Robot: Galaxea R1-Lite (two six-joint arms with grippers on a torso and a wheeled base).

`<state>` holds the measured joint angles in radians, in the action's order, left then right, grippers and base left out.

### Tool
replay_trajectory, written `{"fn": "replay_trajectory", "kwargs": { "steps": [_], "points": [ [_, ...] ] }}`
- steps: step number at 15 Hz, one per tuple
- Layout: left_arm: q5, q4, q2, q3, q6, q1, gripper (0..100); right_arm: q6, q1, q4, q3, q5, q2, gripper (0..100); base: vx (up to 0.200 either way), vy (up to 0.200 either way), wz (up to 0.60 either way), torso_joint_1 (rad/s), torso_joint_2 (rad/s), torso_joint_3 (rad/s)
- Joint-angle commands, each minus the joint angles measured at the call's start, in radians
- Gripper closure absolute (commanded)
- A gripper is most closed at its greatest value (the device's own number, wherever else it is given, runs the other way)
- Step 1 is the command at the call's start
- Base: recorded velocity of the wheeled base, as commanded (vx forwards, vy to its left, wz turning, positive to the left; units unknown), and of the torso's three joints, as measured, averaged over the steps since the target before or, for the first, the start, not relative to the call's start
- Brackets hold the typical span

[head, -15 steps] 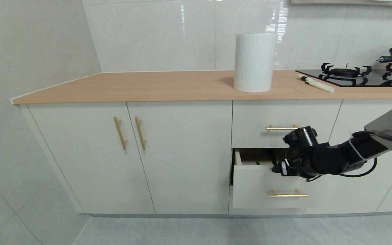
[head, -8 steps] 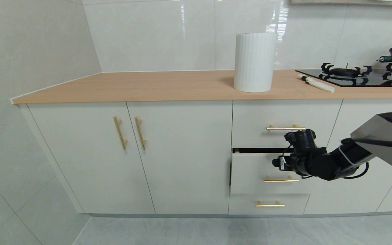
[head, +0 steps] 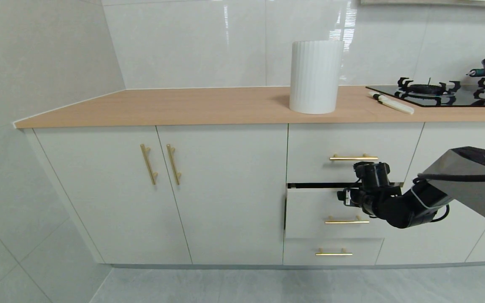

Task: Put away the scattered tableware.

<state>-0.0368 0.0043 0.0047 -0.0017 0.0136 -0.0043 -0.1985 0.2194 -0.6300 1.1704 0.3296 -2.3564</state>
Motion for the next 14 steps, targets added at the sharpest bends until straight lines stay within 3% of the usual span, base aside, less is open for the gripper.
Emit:
{"fn": "replay_trajectory", "kwargs": {
  "steps": [1, 9, 14],
  "points": [
    [0.000, 0.000, 0.001, 0.000, 0.000, 0.000, 0, 0.001, -0.003, -0.007, 0.011, 0.002, -0.014, 0, 0.000, 0.000, 0.00, 0.000, 0.00, 0.000],
    [0.000, 0.000, 0.001, 0.000, 0.000, 0.000, 0, 0.002, -0.008, -0.014, 0.020, 0.023, -0.043, 0, 0.000, 0.000, 0.00, 0.000, 0.00, 0.000],
    [0.000, 0.000, 0.001, 0.000, 0.000, 0.000, 0, 0.011, -0.006, -0.171, 0.081, 0.098, -0.147, 0, 0.000, 0.000, 0.00, 0.000, 0.00, 0.000]
  ]
}}
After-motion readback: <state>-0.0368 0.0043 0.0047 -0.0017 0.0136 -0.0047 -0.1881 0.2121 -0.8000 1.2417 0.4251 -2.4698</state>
